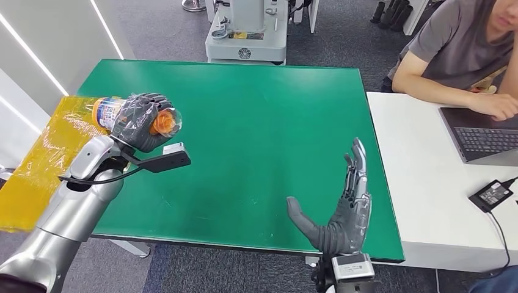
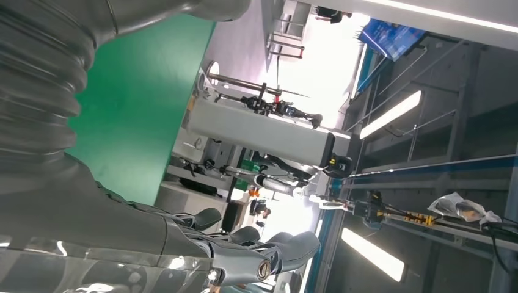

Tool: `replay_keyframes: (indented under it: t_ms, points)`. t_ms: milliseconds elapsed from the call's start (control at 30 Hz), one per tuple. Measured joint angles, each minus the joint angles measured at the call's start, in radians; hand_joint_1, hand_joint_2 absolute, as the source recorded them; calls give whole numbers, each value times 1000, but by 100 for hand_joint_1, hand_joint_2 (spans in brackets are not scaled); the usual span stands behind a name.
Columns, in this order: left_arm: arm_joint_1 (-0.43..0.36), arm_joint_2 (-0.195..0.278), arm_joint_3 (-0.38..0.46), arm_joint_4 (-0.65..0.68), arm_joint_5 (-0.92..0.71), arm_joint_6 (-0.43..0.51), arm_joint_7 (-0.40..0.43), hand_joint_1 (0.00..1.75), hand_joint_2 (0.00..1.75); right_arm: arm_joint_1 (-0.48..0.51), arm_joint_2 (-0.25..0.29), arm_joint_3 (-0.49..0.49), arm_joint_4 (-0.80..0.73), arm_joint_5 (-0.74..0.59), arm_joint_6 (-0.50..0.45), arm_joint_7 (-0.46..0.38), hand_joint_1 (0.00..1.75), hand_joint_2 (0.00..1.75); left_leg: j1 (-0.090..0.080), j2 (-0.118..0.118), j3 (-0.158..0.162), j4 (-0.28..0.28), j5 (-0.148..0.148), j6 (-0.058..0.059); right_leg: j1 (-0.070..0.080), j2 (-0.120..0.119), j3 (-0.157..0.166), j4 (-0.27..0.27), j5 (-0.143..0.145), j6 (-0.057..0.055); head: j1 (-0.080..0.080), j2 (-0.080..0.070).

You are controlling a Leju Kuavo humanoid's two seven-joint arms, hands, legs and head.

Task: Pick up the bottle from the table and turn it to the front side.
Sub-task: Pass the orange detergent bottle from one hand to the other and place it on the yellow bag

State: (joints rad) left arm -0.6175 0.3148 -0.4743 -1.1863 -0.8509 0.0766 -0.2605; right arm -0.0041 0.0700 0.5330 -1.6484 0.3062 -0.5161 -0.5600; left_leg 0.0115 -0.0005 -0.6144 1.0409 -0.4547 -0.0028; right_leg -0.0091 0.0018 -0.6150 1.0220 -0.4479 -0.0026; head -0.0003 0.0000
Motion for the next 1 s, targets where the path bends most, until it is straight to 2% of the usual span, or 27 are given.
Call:
replay_keyframes:
  t_ms: [267,500,700,900,1000]
  points:
    - [-48,24,-44,98,-66,22,29,175,175,3,6,-11,-3,10,-3,1,0,175,0,0,0,0,0,0,0,0,0,0,0,0,0,0]
    - [-152,25,-108,337,-263,168,40,175,175,7,15,-14,-25,21,-3,14,0,175,0,1,0,0,1,-1,0,1,0,1,1,-1,0,0]
    - [-193,23,-136,449,-273,175,43,175,175,10,20,-15,-34,26,-3,15,0,175,0,1,0,0,1,-1,0,1,-1,0,1,-1,0,0]
    - [-229,15,-142,569,-328,177,90,175,175,23,28,-16,-53,49,1,28,0,175,0,1,0,0,1,-1,0,1,-1,0,1,-1,0,0]
    - [-238,14,-143,630,-333,175,69,175,175,30,32,-18,-63,58,9,32,0,175,0,1,0,-1,1,-1,0,1,-1,1,1,-1,0,0]
